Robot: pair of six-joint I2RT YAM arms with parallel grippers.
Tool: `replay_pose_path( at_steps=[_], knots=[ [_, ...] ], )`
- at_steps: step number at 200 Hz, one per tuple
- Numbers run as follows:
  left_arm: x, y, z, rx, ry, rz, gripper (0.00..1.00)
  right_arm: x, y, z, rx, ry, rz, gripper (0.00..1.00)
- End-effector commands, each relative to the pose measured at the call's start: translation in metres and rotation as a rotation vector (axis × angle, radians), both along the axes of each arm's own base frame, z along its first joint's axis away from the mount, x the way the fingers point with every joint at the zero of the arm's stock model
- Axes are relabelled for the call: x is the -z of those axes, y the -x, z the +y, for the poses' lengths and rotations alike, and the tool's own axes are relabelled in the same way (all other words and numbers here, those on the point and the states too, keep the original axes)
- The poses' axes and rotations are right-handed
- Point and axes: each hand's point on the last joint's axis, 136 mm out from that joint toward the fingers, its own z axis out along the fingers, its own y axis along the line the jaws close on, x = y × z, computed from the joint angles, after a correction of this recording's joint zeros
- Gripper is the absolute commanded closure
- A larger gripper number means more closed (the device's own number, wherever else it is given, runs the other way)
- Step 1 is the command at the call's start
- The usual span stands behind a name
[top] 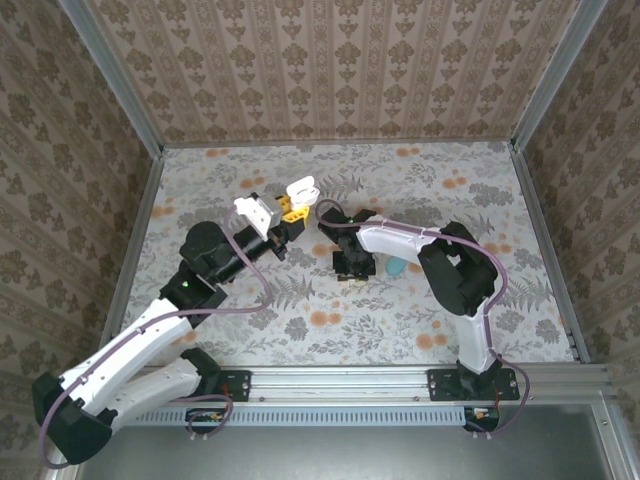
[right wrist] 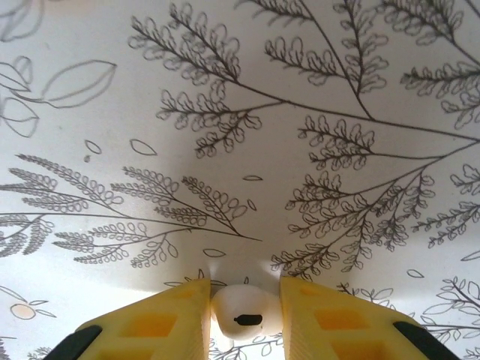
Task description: Insert the wireless bluetooth earbuds into the charging case
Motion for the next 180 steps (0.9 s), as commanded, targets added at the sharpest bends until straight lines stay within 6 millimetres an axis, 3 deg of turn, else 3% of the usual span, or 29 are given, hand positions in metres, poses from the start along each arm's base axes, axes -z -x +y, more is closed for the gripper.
replay_pose_path(
  at_steps=[1,76,161,180],
  knots=[
    [-0.022,0.002,-0.001,0.017,0.051,-0.032,0.79,-0.024,-0.012,-0.005,-0.028,-0.015,-0.104,0.7],
    [-0.006,-0.013,-0.012,0.004,0.035,0.009,0.79,-0.105,-0.023,-0.051,0.004,-0.02,-0.362,0.69],
    [0.007,-0.025,-0.03,0.035,0.044,0.06,0.8,-0.202,-0.023,-0.075,0.046,-0.088,-0.574,0.68],
    [0.009,-0.026,-0.034,0.043,0.054,0.068,0.79,-0.237,-0.019,-0.081,0.053,-0.133,-0.651,0.68]
  ],
)
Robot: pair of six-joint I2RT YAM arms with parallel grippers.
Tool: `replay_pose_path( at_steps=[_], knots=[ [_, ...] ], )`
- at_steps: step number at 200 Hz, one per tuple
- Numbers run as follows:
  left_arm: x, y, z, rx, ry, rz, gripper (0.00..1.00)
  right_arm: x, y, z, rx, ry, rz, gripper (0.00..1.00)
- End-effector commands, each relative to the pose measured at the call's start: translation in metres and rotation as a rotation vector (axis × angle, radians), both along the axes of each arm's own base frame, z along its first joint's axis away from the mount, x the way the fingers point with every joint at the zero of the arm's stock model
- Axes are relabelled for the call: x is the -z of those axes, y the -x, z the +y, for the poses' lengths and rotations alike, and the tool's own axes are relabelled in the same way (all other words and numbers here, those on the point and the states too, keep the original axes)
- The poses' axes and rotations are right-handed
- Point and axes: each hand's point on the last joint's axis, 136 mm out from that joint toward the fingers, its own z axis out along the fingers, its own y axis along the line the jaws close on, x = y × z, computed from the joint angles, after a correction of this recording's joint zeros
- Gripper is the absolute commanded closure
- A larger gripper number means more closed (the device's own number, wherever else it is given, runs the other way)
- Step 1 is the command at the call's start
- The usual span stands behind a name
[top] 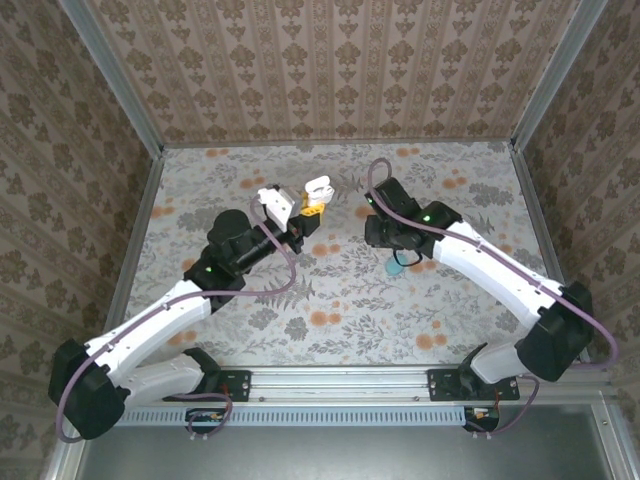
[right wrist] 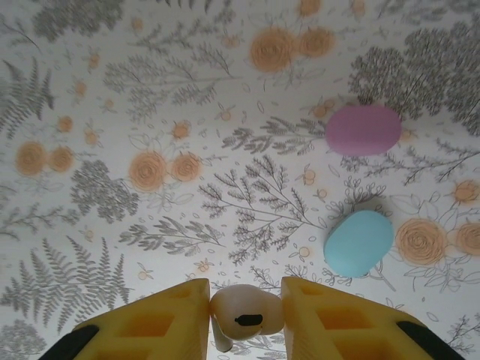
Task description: Insert the wireless bluetooth earbuds into the charging case
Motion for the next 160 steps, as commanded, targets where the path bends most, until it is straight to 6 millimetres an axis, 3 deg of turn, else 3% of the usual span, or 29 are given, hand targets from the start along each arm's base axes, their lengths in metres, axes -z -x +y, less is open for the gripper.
replay_pose_path(
  at_steps=[1,61,97,160],
  knots=[
    [-0.027,0.004,-0.005,0.031,0.083,-0.037,0.8,-0.048,0.003,-0.016,0.016,-0.009,-0.106,0.68],
    [-0.012,0.003,-0.02,0.06,0.075,-0.004,0.8,-0.119,0.008,-0.003,-0.058,-0.145,-0.222,0.68],
    [-0.001,0.0,-0.028,0.072,0.068,0.019,0.8,-0.142,0.009,0.009,-0.083,-0.232,-0.255,0.69],
    [0.004,0.001,-0.041,0.109,0.077,0.034,0.8,-0.163,0.01,0.031,-0.14,-0.317,-0.304,0.69]
  ],
)
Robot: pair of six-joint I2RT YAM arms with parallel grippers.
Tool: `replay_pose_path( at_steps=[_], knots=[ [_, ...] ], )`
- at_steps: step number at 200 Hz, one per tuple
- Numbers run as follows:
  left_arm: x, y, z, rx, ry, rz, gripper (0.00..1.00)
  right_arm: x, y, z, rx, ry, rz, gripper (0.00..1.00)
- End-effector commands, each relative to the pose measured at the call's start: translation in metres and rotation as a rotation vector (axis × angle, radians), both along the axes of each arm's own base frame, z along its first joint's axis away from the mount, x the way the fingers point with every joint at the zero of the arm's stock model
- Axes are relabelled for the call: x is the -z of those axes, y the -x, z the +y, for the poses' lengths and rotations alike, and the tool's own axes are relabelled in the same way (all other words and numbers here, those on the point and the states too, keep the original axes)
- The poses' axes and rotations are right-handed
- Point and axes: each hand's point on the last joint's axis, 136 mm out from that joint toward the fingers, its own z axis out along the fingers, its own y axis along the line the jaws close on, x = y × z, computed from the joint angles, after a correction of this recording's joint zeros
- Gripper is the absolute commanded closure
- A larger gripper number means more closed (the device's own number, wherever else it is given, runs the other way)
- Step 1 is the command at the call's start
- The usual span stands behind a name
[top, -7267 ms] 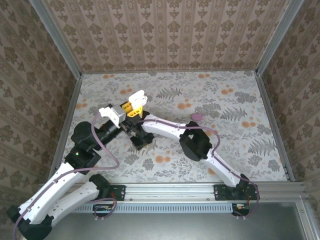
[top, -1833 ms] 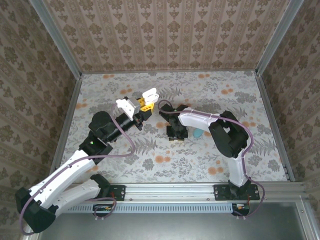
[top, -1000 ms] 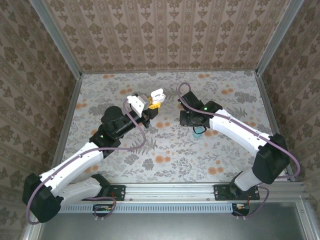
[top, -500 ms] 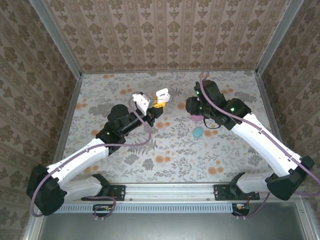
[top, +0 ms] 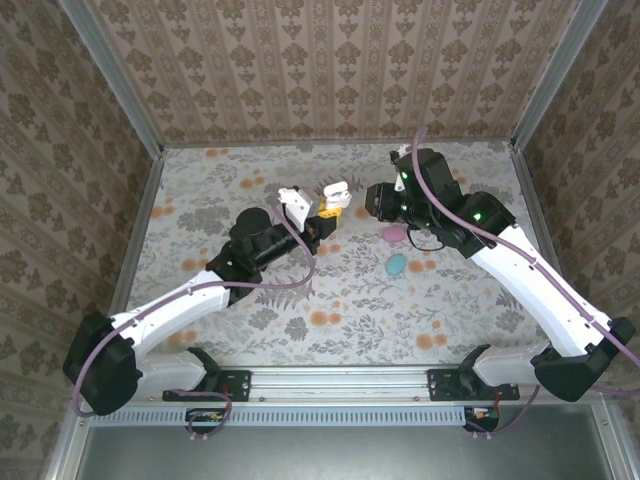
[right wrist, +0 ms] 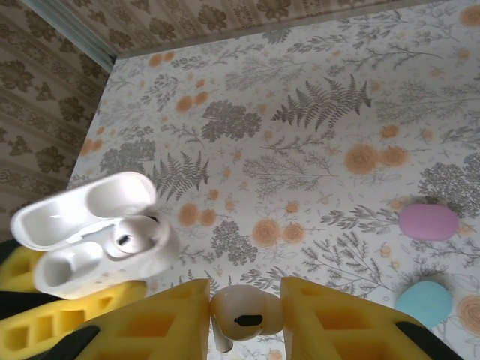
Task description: Insert the wireless bluetooth earbuds into the charging case
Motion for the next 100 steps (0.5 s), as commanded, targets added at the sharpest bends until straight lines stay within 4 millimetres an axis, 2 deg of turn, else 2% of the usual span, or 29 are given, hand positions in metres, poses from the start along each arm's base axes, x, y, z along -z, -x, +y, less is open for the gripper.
replay_pose_path(
  at_steps=[1,69,100],
  knots=[
    [-0.024,0.006,-0.006,0.037,0.071,-0.039,0.8,-0.03,0.003,0.014,-0.043,-0.079,-0.067,0.69],
    [-0.023,0.012,-0.012,0.067,0.075,-0.049,0.8,-0.05,-0.002,0.041,-0.102,-0.094,-0.146,0.69],
    [-0.023,0.013,-0.013,0.072,0.073,-0.05,0.8,-0.048,-0.005,0.049,-0.113,-0.05,-0.168,0.69]
  ],
)
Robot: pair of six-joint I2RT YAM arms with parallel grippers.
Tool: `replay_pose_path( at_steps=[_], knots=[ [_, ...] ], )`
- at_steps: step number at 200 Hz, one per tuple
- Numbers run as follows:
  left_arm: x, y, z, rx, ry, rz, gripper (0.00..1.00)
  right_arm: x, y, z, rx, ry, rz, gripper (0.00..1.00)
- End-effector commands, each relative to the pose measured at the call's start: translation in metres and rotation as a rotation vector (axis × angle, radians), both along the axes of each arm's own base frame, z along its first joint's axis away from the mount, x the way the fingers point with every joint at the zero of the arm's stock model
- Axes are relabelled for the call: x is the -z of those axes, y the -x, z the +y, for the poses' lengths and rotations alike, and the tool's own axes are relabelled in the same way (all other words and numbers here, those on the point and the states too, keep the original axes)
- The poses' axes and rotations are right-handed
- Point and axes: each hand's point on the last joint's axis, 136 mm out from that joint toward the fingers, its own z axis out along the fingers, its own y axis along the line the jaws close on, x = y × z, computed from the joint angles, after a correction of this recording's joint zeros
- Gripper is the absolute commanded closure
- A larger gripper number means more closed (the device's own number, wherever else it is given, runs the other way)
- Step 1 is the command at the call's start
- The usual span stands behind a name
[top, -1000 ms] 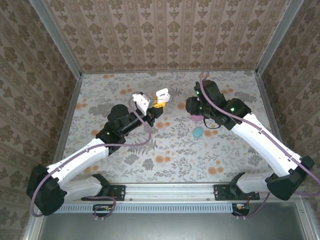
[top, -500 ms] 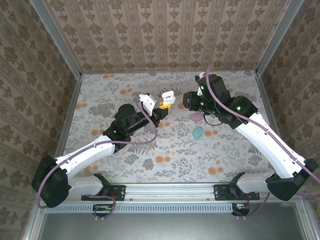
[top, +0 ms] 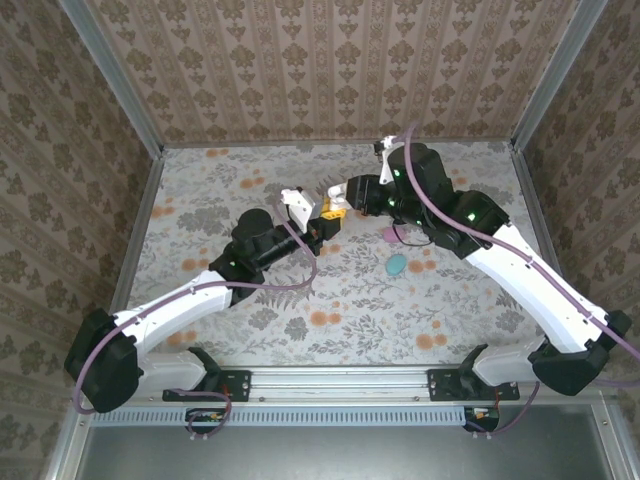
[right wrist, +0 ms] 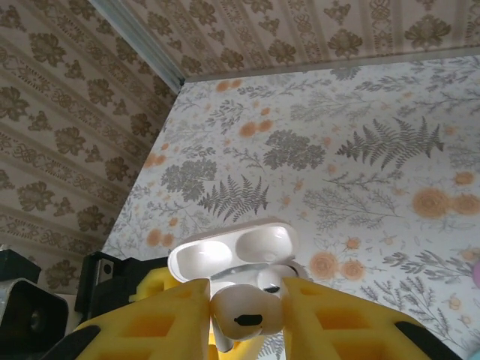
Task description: Insert the wireless bluetooth earbuds into the charging case
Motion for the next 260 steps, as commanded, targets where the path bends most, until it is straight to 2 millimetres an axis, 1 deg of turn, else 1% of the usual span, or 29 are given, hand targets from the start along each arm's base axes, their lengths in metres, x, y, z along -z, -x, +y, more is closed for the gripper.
replay_pose_path(
  at_steps=[1,81,132,197,227,260],
  knots=[
    [-0.017,0.006,-0.005,0.032,0.049,-0.026,0.8,-0.011,-0.006,0.007,-0.005,0.023,-0.062,0.69],
    [-0.021,0.007,-0.005,0.031,0.056,-0.029,0.8,-0.005,-0.007,0.017,-0.009,0.097,-0.106,0.7],
    [-0.026,0.008,-0.004,0.03,0.077,-0.021,0.8,-0.006,-0.008,0.023,-0.011,0.094,-0.134,0.7],
    [-0.036,0.007,-0.004,0.025,0.112,-0.018,0.8,0.01,-0.006,0.027,-0.03,0.127,-0.115,0.7],
    [-0.037,0.006,-0.003,0.02,0.121,-0.015,0.79,0.019,-0.007,0.027,-0.023,0.141,-0.109,0.7],
    [-0.038,0.005,-0.002,0.011,0.125,-0.011,0.8,0.02,-0.004,0.031,-0.053,0.129,-0.109,0.7]
  ],
)
